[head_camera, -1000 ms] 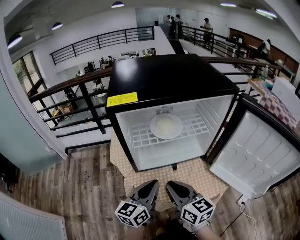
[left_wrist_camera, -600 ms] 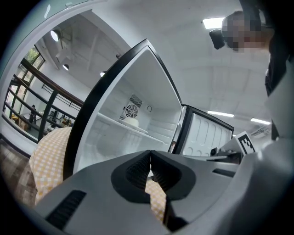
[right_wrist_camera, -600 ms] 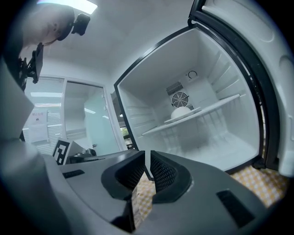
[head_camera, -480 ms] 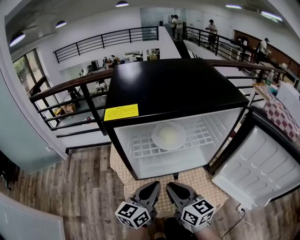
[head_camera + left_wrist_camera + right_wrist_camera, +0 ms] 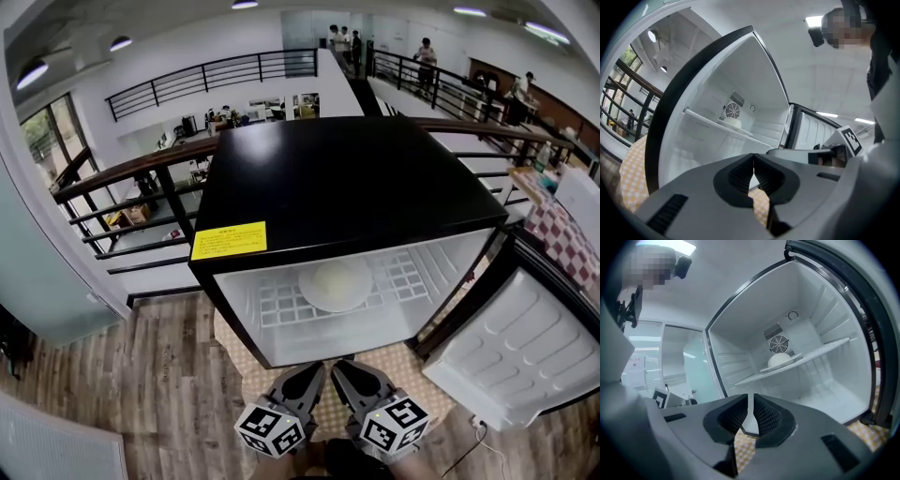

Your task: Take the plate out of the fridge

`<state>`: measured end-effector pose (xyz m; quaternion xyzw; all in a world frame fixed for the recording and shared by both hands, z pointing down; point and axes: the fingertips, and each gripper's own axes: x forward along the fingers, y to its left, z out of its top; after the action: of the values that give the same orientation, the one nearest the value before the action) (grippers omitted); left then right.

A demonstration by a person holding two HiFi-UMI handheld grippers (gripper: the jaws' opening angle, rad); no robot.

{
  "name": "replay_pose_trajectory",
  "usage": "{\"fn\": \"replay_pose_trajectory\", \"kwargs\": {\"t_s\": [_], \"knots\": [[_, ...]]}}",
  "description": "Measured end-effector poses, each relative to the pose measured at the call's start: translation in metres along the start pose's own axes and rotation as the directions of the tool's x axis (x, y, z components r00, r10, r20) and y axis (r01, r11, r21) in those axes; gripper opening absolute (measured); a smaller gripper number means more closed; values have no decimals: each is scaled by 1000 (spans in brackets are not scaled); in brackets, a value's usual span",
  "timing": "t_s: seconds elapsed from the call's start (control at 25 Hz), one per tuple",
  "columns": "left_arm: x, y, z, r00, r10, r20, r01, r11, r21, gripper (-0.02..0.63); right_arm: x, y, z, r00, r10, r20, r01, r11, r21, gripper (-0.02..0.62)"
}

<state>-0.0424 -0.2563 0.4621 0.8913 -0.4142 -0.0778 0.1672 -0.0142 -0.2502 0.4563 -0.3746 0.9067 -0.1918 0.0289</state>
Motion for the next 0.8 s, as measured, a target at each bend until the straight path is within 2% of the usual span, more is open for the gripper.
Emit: {"fn": "replay_pose_trajectory", "kwargs": {"t_s": [0.2,0.32,0.44,0.52,0.8], "knots": [[12,-2,2,1000,-19,19,19,1000,22,9,7,-14,20,998,-56,35,54,998,41,55],[21,-4,-1,999,-32,16,32,999,24,9,9,-29,23,994,-105,30,98,981,165,55],[28,-4,-1,999,-43,16,42,999,28,9,10,-44,27,988,-156,11,144,940,309,55],[31,-4,0,999,-47,14,47,998,36,9,11,-50,32,984,-180,10,163,915,369,55],[37,3,0,999,-40,6,40,998,51,9,23,-66,44,980,-199,17,157,816,557,58]]}}
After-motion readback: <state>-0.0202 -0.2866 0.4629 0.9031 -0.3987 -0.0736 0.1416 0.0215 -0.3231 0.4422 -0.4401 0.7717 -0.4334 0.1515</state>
